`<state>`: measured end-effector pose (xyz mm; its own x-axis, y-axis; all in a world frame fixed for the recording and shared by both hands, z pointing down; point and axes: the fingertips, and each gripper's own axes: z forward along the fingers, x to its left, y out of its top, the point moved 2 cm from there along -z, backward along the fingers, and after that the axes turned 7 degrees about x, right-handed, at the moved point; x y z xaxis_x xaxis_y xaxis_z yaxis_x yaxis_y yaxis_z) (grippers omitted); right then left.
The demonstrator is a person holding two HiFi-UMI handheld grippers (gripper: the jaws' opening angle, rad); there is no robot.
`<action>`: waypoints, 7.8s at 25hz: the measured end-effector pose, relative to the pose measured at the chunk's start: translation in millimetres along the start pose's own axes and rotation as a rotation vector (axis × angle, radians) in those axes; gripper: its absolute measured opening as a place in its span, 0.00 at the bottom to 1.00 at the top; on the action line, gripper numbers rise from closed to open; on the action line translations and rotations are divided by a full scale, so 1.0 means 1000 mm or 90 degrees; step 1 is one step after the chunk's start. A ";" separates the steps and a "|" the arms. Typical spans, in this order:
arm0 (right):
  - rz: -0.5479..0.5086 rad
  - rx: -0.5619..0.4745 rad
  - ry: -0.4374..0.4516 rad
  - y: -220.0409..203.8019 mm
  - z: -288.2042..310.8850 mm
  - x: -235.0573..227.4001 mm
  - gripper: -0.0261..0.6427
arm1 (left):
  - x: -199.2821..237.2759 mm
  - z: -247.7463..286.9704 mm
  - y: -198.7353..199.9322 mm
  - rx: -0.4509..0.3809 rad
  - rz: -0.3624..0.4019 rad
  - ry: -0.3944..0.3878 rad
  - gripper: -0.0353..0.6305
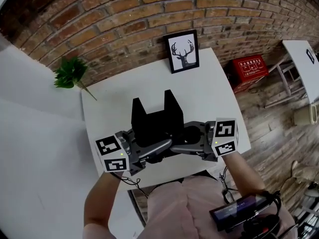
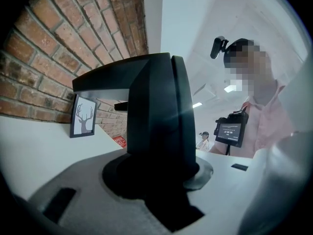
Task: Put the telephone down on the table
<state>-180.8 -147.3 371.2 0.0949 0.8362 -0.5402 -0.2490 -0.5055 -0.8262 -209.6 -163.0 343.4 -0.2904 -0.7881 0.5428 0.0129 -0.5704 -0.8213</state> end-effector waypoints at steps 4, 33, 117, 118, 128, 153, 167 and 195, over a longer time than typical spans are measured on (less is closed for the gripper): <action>0.024 0.007 0.007 -0.006 0.003 -0.014 0.29 | 0.015 0.001 -0.007 0.000 -0.025 0.001 0.30; 0.198 0.040 0.032 -0.069 0.013 -0.089 0.29 | 0.099 0.024 -0.074 0.015 -0.203 -0.020 0.30; 0.376 0.176 0.004 -0.118 0.035 -0.132 0.29 | 0.153 -0.009 -0.128 0.024 -0.413 0.016 0.74; 0.375 0.177 0.003 -0.118 0.035 -0.132 0.29 | 0.152 -0.011 -0.128 0.019 -0.412 0.020 0.74; 0.363 0.180 -0.024 -0.119 0.035 -0.132 0.29 | 0.144 -0.029 -0.130 -0.002 -0.406 0.047 0.74; 0.249 0.394 -0.167 -0.141 0.038 -0.123 0.64 | 0.120 -0.042 -0.114 -0.011 -0.361 0.068 0.74; 0.135 0.454 -0.276 -0.133 0.013 -0.128 0.64 | 0.090 -0.052 -0.098 -0.031 -0.305 0.111 0.74; -0.267 -0.199 -0.624 0.111 -0.064 0.030 0.05 | -0.067 -0.125 0.101 -0.310 0.304 0.723 0.06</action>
<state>-143.6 -192.4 252.8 -0.7224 0.6904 0.0382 -0.1087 -0.0588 -0.9923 -308.5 -139.1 202.0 -0.9905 -0.1201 -0.0673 0.0634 0.0357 -0.9973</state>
